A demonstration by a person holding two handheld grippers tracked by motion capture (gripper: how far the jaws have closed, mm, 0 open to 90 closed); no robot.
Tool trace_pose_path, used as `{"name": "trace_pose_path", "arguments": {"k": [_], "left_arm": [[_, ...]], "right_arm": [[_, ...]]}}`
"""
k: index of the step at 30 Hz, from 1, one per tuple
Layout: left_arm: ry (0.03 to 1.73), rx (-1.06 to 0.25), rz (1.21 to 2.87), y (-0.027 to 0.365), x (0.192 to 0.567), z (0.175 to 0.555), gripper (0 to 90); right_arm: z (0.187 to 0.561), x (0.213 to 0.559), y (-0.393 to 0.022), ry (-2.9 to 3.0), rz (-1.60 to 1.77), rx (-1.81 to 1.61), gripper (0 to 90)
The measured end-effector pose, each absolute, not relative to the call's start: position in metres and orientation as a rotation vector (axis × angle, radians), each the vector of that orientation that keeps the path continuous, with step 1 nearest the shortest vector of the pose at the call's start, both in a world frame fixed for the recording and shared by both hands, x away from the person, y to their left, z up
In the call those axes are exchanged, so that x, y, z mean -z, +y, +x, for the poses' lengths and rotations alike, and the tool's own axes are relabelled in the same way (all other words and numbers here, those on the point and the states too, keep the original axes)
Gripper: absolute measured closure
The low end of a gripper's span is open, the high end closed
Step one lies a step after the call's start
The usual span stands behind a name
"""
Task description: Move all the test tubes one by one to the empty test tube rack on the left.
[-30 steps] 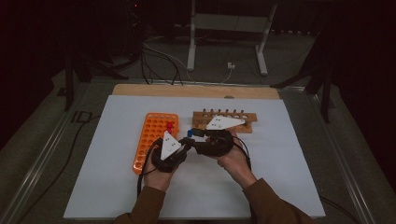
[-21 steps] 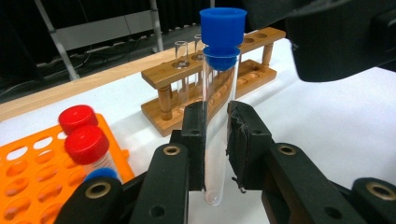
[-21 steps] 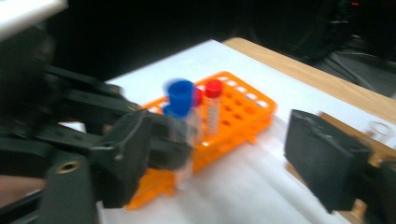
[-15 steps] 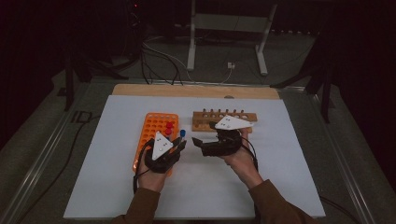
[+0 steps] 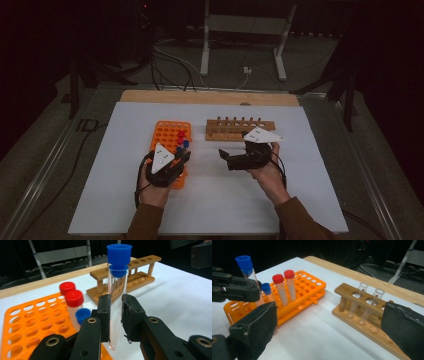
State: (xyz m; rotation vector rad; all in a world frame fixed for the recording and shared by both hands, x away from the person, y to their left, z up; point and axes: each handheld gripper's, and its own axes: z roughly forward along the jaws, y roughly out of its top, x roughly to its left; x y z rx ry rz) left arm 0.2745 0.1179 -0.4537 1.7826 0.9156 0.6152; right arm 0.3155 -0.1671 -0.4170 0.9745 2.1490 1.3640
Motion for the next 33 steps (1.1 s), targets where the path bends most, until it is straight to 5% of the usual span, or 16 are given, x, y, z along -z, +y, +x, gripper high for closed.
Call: {"name": "trace_pose_path", "arguments": {"k": [33], "left_arm": [[1.063, -0.593, 1.905, 0.127, 0.485, 0.279, 78.2]], "right_arm": [[0.313, 0.429, -0.183, 2.133, 1.018, -1.384, 0.8]]}}
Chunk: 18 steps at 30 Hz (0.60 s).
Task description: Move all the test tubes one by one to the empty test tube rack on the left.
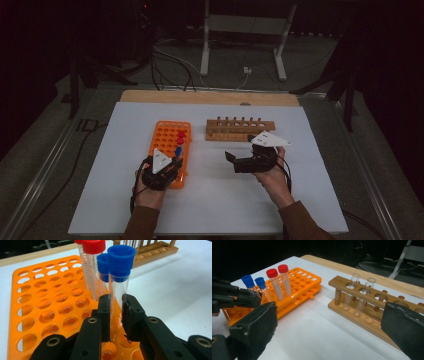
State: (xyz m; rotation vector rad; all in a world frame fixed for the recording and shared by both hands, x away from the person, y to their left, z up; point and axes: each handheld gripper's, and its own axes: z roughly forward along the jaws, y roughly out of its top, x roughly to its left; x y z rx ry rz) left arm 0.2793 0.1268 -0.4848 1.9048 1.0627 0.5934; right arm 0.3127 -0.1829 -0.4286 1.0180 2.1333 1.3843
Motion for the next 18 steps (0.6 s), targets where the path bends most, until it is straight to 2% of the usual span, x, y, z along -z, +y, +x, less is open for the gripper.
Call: {"name": "trace_pose_path", "arguments": {"k": [7, 18], "left_arm": [[1.076, -0.595, 1.961, 0.1227, 0.4902, 0.2808, 78.3], [1.095, -0.578, 1.940, 0.1260, 0.4917, 0.2798, 76.1]], "right_arm": [[0.3148, 0.4288, -0.1810, 2.131, 1.025, -1.388, 0.9], [0.3171, 0.4259, -0.1788, 2.131, 1.026, -1.385, 0.9]]}}
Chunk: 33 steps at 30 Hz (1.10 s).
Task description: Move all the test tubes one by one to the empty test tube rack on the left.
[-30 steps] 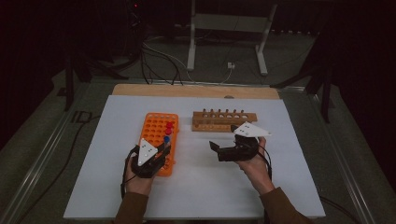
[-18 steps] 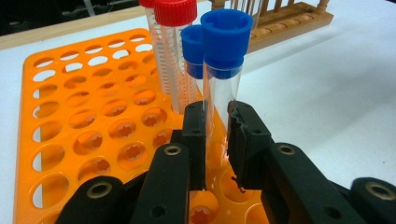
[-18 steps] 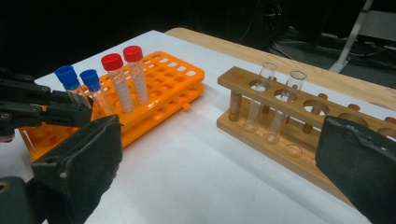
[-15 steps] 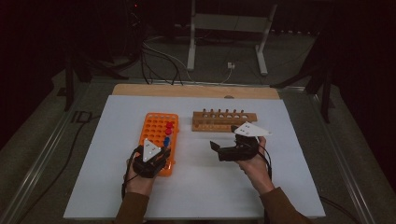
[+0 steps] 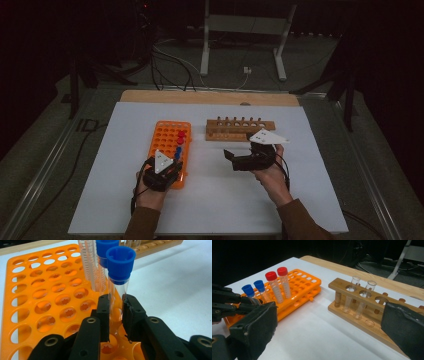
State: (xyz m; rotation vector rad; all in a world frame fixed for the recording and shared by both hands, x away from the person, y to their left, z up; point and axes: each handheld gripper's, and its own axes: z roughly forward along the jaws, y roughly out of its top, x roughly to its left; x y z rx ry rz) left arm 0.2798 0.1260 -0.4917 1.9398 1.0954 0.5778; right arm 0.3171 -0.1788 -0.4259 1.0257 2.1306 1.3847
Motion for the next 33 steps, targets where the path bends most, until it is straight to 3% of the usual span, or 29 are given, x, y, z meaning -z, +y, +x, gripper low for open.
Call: {"name": "trace_pose_path", "arguments": {"k": [14, 23, 33], "left_arm": [[1.077, -0.561, 1.800, 0.147, 0.470, 0.268, 50.7], [1.096, -0.557, 1.708, 0.159, 0.461, 0.267, 20.7], [1.095, -0.551, 1.699, 0.155, 0.461, 0.265, 1.2]], "right_arm": [[0.323, 0.419, -0.175, 2.122, 1.025, -1.387, 0.9], [0.335, 0.408, -0.173, 2.100, 1.035, -1.395, 0.9], [0.360, 0.406, -0.167, 2.098, 1.041, -1.363, 3.2]]}}
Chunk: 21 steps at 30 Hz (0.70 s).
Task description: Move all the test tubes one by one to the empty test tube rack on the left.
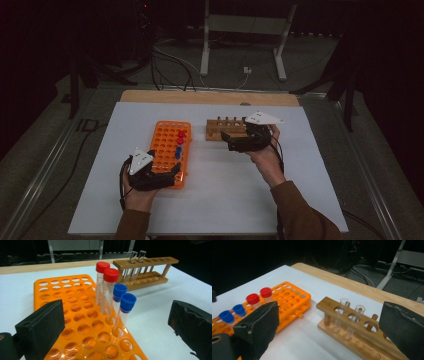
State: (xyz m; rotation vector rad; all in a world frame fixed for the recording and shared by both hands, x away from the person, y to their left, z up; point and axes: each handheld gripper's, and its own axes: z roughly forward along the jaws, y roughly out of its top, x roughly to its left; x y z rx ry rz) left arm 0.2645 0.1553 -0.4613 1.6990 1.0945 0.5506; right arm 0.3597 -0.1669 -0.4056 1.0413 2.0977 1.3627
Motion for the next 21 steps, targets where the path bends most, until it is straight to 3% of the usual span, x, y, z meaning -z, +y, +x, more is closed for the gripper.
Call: {"name": "trace_pose_path", "arguments": {"k": [8, 15, 21], "left_arm": [[1.093, -0.553, 1.686, 0.154, 0.462, 0.263, 0.5], [1.118, -0.555, 1.674, 0.157, 0.464, 0.263, 0.5], [1.121, -0.560, 1.673, 0.156, 0.465, 0.263, 0.5]], "right_arm": [[0.387, 0.408, -0.165, 2.099, 1.101, -1.312, 9.0], [0.409, 0.417, -0.168, 2.093, 1.179, -1.304, 21.3], [0.423, 0.435, -0.166, 2.082, 1.209, -1.252, 47.7]]}}
